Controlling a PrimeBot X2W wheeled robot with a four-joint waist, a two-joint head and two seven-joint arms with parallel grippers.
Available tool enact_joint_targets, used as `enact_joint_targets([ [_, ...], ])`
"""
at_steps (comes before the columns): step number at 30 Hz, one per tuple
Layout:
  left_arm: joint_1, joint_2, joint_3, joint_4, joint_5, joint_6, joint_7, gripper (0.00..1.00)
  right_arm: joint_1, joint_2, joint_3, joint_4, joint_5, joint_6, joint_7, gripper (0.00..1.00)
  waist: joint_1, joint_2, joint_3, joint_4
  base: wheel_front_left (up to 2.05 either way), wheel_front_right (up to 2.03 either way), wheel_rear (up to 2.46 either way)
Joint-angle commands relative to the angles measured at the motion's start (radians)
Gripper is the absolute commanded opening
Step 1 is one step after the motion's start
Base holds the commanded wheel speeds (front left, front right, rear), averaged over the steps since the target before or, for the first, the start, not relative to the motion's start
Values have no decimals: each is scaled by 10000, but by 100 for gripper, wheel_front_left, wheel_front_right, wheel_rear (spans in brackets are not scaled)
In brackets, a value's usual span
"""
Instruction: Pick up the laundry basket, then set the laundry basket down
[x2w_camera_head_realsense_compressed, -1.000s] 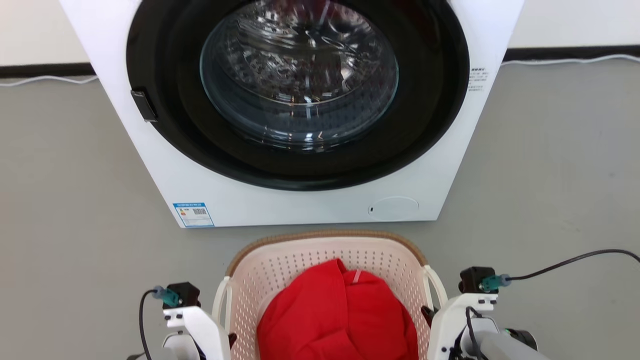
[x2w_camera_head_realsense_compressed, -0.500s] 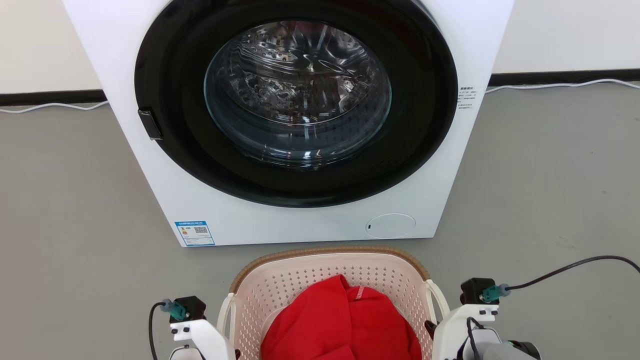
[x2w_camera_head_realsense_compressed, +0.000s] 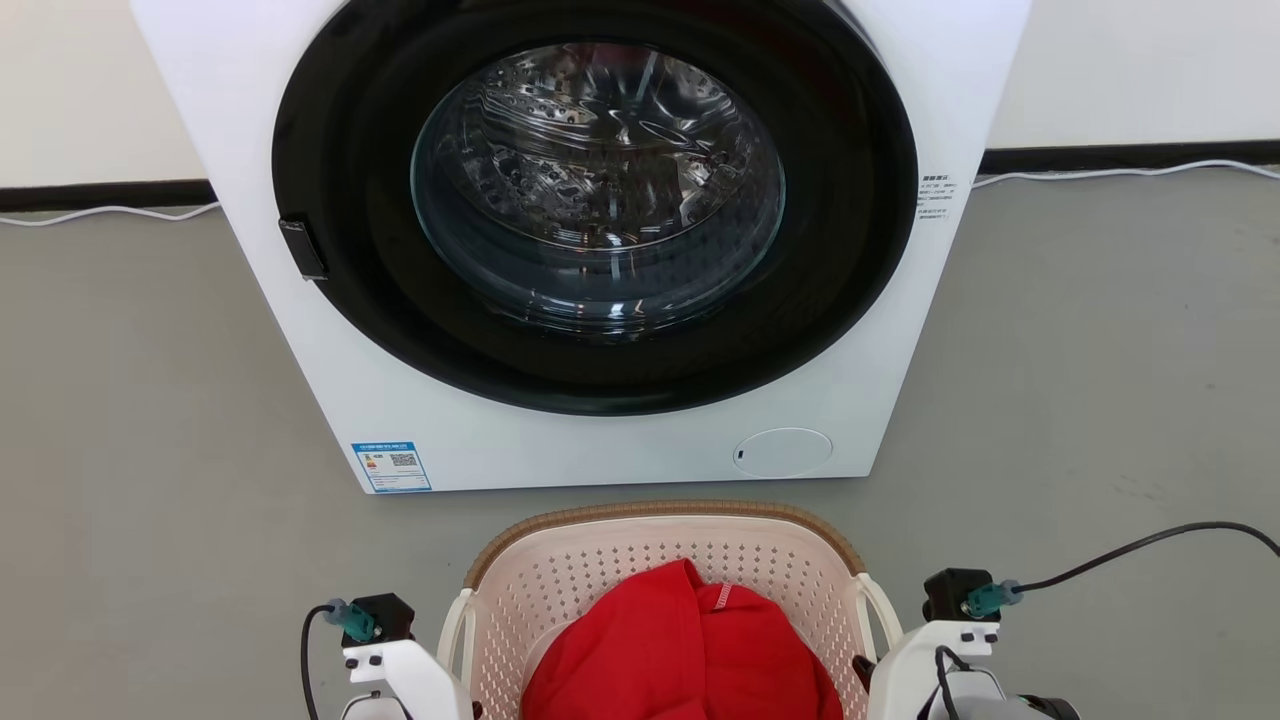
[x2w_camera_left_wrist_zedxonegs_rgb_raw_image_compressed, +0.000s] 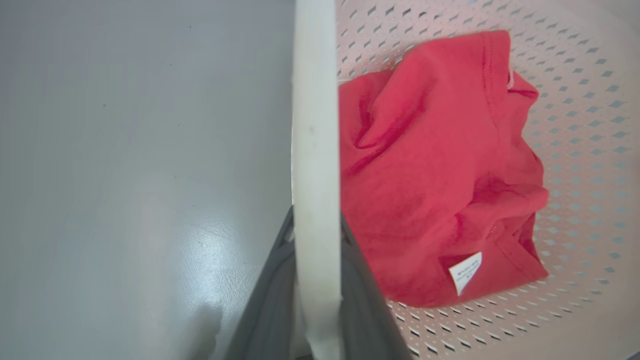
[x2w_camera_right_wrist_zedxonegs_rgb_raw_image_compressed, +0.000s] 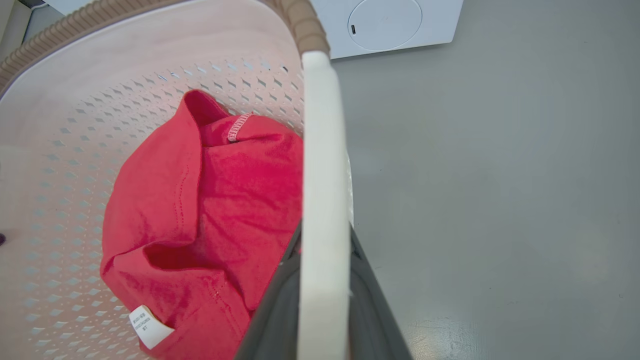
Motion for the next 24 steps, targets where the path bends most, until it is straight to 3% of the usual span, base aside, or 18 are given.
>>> enact_joint_targets([
  [1,-283,185,232,-5,-45,-31,-93,0,-93,32,146,-79,64,88,-72,0,0,0,-3,-3,0,0,0],
  [24,-297,113,284,-3,-61,-31,30,0,-308,32,808,-10,699,88,-158,0,0,0,-51,-10,0,0,0],
])
